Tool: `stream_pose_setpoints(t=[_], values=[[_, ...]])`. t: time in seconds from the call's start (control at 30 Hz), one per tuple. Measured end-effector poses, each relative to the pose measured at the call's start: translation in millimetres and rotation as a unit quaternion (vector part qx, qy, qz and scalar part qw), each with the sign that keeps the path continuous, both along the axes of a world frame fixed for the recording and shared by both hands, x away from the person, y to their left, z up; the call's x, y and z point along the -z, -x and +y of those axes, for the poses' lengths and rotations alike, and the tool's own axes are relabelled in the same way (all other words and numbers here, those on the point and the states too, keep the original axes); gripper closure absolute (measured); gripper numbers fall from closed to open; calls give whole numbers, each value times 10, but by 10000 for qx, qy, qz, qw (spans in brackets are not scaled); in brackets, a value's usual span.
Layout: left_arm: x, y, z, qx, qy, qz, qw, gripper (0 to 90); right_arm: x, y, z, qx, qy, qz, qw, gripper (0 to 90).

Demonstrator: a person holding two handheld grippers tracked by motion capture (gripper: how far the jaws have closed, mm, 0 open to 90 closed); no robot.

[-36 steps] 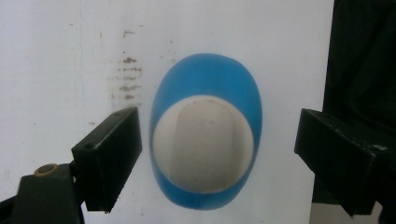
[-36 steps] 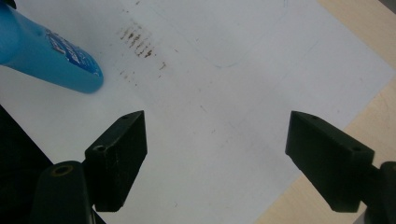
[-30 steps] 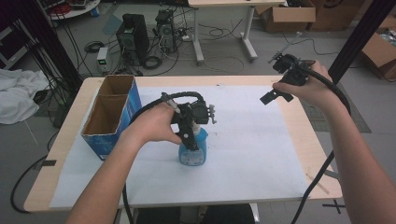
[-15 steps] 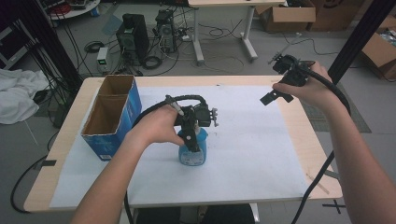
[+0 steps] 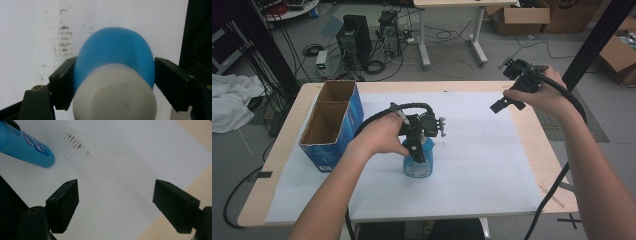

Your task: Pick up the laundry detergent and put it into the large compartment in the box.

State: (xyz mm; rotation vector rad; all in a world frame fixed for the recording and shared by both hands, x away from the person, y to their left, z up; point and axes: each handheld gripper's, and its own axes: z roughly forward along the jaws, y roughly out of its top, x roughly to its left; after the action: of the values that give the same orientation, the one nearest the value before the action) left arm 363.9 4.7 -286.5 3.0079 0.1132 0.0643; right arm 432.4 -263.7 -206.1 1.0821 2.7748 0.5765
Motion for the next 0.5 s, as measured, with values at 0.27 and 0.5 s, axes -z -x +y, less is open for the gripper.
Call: stream_pose_setpoints(t=[0.27,0.5], values=[[24,-11,-4,12,-16,17,10000,266,2,-5,-16,24,-6,15,10000,210],[24,-14,-3,-5,-30,21,10000,274,14,-6,-21,24,2,38,10000,209]])
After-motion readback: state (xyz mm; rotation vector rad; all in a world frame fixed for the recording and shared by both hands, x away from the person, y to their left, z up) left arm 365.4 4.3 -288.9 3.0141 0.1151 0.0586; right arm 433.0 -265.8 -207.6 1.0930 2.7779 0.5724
